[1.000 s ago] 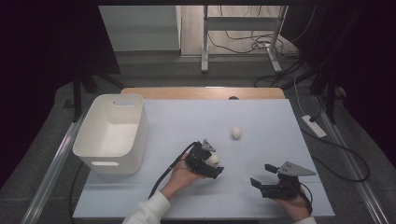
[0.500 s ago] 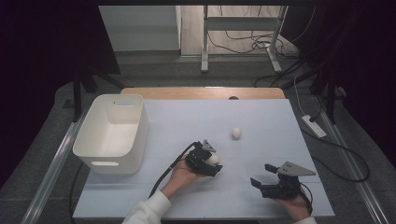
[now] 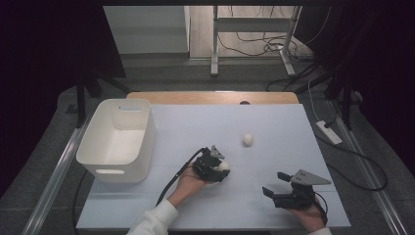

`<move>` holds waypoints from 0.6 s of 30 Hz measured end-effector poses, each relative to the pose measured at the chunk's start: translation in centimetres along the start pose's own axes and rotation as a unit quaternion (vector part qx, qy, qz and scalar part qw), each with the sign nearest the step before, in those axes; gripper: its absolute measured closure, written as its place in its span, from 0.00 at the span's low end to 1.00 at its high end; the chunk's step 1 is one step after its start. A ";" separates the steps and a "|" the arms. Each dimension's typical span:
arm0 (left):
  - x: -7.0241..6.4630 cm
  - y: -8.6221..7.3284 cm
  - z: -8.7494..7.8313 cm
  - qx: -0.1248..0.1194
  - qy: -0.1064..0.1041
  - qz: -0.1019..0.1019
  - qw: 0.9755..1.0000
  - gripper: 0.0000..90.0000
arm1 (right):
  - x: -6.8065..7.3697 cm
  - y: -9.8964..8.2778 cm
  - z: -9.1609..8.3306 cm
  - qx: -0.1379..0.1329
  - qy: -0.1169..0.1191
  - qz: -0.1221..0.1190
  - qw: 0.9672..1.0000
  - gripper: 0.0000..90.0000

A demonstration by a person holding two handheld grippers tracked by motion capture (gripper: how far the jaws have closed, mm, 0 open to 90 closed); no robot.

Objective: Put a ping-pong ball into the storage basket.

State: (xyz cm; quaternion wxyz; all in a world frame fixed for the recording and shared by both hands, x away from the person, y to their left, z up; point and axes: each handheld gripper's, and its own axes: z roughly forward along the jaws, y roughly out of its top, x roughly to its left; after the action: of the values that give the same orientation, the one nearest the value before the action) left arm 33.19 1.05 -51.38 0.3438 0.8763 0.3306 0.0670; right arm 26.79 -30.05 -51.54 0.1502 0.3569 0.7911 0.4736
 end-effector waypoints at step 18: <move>-0.2 -0.2 -1.2 -0.025 -0.001 0.005 1.000 0.57 | 0.0 0.0 0.0 0.000 0.000 0.000 1.000 0.16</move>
State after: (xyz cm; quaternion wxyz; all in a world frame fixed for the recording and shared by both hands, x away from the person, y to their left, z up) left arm 32.50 1.71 -50.60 0.3653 0.8694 0.3241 0.0757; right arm 26.75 -30.06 -51.54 0.1508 0.3567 0.7911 0.4734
